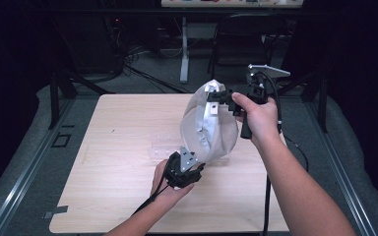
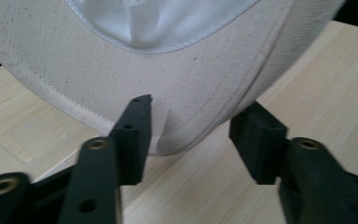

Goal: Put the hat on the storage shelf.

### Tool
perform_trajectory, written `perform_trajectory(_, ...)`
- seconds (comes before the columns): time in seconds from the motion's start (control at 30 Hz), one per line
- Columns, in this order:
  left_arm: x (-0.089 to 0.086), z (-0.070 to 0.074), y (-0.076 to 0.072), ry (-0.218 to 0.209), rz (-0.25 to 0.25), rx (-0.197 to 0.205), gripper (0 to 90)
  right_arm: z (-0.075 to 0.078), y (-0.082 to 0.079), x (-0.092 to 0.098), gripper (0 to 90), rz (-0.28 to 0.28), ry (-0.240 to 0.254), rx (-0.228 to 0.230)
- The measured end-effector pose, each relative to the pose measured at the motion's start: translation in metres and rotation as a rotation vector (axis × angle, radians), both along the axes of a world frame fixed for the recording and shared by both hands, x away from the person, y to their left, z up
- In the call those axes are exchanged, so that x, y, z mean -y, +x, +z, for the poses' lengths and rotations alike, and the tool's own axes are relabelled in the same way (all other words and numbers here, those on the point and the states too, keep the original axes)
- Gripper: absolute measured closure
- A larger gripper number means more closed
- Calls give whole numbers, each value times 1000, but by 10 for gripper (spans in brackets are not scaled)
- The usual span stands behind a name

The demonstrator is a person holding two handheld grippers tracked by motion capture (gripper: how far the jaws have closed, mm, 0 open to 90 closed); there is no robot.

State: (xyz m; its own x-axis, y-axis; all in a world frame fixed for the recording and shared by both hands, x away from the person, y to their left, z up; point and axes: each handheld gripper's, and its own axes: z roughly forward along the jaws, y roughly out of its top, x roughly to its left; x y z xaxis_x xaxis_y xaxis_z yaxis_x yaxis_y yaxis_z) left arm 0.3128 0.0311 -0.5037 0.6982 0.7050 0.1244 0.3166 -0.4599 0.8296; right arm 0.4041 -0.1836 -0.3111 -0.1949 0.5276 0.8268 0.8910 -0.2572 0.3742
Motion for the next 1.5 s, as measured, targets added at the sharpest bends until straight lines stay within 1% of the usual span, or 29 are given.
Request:
perform_trajectory(0.03,-1,0,1,5,7,-2,554,0,0,0,817,-1,1,0)
perform_trajectory(0.07,-2,0,2,12,13,0,597,0,0,0,817,6,-4,-1)
perform_trajectory(0.17,-8,3,4,0,13,-6,646,1,1,-2,817,1,-1,-3)
perform_trajectory(0.2,-11,4,5,4,11,0,660,1,1,-2,817,3,-1,-2)
perform_trajectory(0.27,-16,5,7,-5,8,0,686,2,0,-3,817,4,1,1)
perform_trajectory(0.3,-18,7,8,-2,9,3,702,2,0,-4,816,6,2,2)
perform_trajectory(0.43,-28,10,13,-37,13,2,749,3,1,-6,816,5,1,7)
perform_trajectory(0.57,-36,11,20,-71,9,-22,756,3,2,-9,816,20,-3,10)
perform_trajectory(0.67,-40,10,25,-102,9,-46,757,2,4,-13,816,19,-10,11)
perform_trajectory(0.7,-40,10,26,-106,9,-49,757,2,4,-15,816,20,-13,11)
perform_trajectory(0.83,-41,7,29,-114,20,-59,758,-1,8,-18,816,28,-21,10)
perform_trajectory(0.87,-41,6,30,-119,22,-64,758,-2,8,-20,816,22,-24,10)
perform_trajectory(0.97,-40,2,32,-130,20,-76,759,-6,11,-22,816,24,-27,5)
perform_trajectory(1.07,-40,-1,33,-128,24,-85,761,-8,13,-24,816,28,-41,2)
perform_trajectory(1.13,-39,-4,34,-139,27,-87,762,-10,15,-25,816,31,-49,-1)
perform_trajectory(1.2,-39,-5,35,-150,28,-91,764,-12,16,-26,816,30,-39,-4)
perform_trajectory(1.3,-39,-7,38,-162,30,-102,767,-15,18,-28,816,32,-49,-9)
perform_trajectory(1.5,-38,-8,39,-159,35,-102,777,-20,21,-29,816,30,-44,-13)
